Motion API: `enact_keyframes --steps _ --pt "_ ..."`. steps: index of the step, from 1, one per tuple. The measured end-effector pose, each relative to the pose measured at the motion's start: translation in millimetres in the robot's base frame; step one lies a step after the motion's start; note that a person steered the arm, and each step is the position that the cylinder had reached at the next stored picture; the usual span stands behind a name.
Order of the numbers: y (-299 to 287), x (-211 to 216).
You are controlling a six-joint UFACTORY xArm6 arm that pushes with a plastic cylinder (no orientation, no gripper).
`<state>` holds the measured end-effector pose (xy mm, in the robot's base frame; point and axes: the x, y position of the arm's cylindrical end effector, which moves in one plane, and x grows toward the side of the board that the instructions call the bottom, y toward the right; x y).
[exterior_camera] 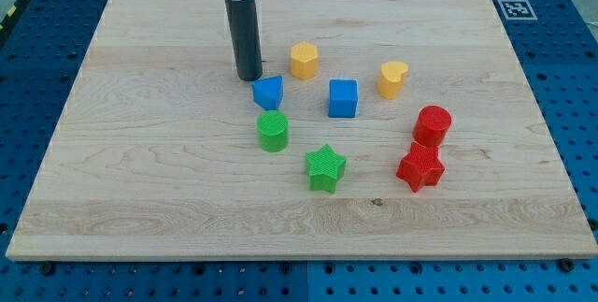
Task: Slide the hexagon to the top right of the heart
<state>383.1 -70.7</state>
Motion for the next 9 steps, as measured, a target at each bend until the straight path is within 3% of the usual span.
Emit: enact_keyframes --steps 1,3,7,9 --pt "-4.1 -18.8" --pt "-2.6 -17.7" --pt "130.5 -9.7" --pt "162.2 -9.6"
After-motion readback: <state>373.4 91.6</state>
